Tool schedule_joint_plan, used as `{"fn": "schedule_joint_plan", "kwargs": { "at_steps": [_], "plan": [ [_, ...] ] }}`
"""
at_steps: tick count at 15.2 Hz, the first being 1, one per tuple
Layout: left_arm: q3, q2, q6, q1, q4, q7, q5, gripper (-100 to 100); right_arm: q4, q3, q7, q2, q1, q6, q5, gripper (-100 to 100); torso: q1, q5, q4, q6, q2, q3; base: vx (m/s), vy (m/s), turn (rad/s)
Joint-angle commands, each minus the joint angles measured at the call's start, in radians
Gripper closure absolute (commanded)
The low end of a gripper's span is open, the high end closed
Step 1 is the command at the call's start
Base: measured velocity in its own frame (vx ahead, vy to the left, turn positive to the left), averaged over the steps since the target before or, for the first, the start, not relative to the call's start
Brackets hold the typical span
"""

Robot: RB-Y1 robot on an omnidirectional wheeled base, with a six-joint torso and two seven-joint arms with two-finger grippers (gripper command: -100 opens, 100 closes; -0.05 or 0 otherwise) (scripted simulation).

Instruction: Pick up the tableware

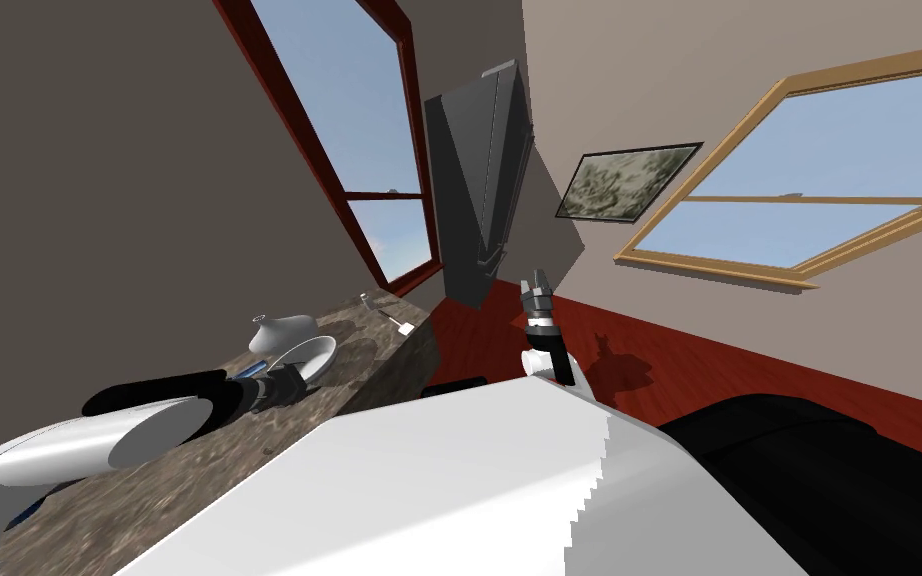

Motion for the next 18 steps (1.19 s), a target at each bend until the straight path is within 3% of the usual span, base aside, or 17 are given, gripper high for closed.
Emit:
{"fn": "schedule_joint_plan", "kwargs": {
  "at_steps": [1, 2, 3, 6, 8, 9, 13, 16, 18],
  "plan": [
    [0.007, 0.009, 0.029, 0.004, 0.001, 0.016, 0.014, -100, 0.000, 0.000, 0.000, 0.000, 0.000, 0.000, 0.000, 0, 0.000, 0.000, 0.000, 0.000, 0.000, 0.000, 0.027, -0.009, -0.004],
    [0.003, 0.005, 0.014, 0.001, 0.001, 0.008, 0.007, -100, 0.000, 0.000, 0.000, 0.000, 0.000, 0.000, 0.000, 0, 0.000, 0.000, 0.000, 0.000, 0.000, 0.000, 0.015, -0.005, -0.001],
    [-0.009, -0.010, 0.003, -0.011, 0.036, -0.005, -0.003, -100, 0.000, 0.000, 0.000, 0.000, 0.000, 0.000, 0.000, 0, 0.000, 0.000, 0.000, 0.000, 0.001, 0.000, 0.002, -0.006, -0.083],
    [-0.025, -0.030, -0.017, -0.027, 0.078, -0.023, -0.017, -100, 0.000, 0.000, 0.000, 0.000, 0.000, 0.000, 0.000, 0, 0.000, 0.000, 0.000, 0.000, 0.003, 0.001, -0.010, -0.006, -0.103],
    [-0.024, -0.027, -0.013, -0.027, 0.073, -0.019, -0.016, -100, 0.000, 0.000, 0.000, 0.000, 0.000, 0.000, 0.000, 0, 0.000, 0.000, 0.001, 0.000, 0.003, 0.002, -0.009, -0.005, -0.053],
    [-0.026, -0.029, -0.016, -0.027, 0.077, -0.022, -0.017, 100, 0.000, 0.000, 0.000, 0.000, 0.000, 0.000, 0.000, 0, 0.000, 0.000, 0.001, 0.000, 0.003, 0.002, 0.000, 0.000, 0.000],
    [-0.025, -0.029, -0.017, -0.027, 0.078, -0.021, -0.016, 100, 0.000, 0.000, 0.000, 0.000, 0.000, 0.000, 0.000, 0, 0.001, 0.000, 0.000, 0.001, 0.002, 0.001, 0.000, -0.001, 0.003],
    [-0.003, -0.002, 0.011, -0.005, 0.019, 0.003, 0.002, 100, 0.000, 0.000, 0.000, 0.000, 0.000, 0.000, 0.000, 0, 0.001, -0.001, 0.000, 0.000, 0.002, 0.001, 0.009, 0.006, 0.118],
    [-0.007, -0.005, 0.007, -0.008, 0.026, -0.001, 0.001, 100, 0.000, 0.000, 0.000, 0.000, 0.000, 0.000, 0.000, 0, 0.000, -0.001, 0.001, 0.001, 0.002, 0.001, 0.008, 0.006, 0.049]
  ]
}}
